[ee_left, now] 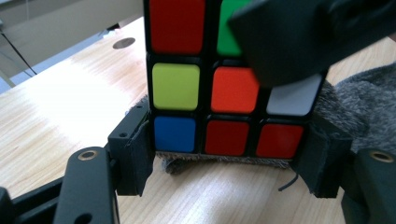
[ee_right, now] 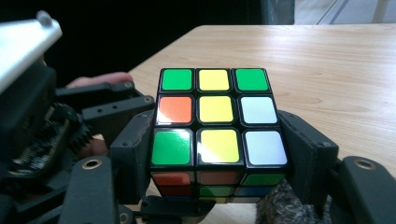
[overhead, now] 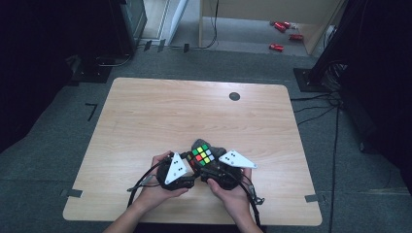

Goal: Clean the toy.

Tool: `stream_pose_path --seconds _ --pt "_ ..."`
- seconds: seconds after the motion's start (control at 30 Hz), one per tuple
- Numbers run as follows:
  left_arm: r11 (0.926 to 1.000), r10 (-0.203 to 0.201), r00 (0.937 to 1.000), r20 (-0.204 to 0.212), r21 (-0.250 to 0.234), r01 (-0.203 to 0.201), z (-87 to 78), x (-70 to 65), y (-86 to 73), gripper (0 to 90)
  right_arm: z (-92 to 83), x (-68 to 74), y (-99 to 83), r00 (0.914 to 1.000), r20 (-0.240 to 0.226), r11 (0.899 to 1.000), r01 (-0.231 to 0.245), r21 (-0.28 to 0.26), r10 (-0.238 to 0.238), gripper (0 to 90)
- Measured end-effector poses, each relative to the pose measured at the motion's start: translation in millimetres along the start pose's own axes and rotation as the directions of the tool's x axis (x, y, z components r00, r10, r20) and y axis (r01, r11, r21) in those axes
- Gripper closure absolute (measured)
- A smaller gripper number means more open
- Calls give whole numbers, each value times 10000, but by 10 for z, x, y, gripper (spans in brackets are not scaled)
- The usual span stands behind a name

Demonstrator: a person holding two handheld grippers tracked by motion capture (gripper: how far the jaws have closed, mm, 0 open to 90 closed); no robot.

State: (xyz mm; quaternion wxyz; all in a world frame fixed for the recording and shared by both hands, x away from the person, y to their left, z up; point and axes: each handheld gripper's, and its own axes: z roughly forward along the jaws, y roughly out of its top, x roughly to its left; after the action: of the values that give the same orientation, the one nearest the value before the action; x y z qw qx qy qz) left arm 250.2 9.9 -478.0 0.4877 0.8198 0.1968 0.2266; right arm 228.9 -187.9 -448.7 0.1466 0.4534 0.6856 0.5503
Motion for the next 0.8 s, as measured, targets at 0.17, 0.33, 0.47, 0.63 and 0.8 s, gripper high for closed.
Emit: stream_pose_path --seconds 0.17,0.33,0.47,0.63,0.8 --pt "9994 100 9999 -58 -326 -101 -16 -7 -7 315 -15 -37 8 9962 -445 9971 -754 -53 751 346" --pt "9979 207 9997 -147 -617 -215 -15 -23 -35 324 -17 -64 3 9867 -838 9901 -1401 -23 1394 346" --pt "9967 179 9998 -118 -784 -188 -21 -21 -44 333 -23 -71 3 9802 -947 9845 -1754 -57 1741 346" --pt "9964 200 9997 -136 -821 -210 -18 -25 -50 330 -9 -96 -21 9709 -1089 9766 -2148 -26 2133 346" --pt "9962 197 9997 -126 -846 -207 -20 -21 -48 325 0 -118 -34 9613 -1216 9685 -2489 22 2473 346"
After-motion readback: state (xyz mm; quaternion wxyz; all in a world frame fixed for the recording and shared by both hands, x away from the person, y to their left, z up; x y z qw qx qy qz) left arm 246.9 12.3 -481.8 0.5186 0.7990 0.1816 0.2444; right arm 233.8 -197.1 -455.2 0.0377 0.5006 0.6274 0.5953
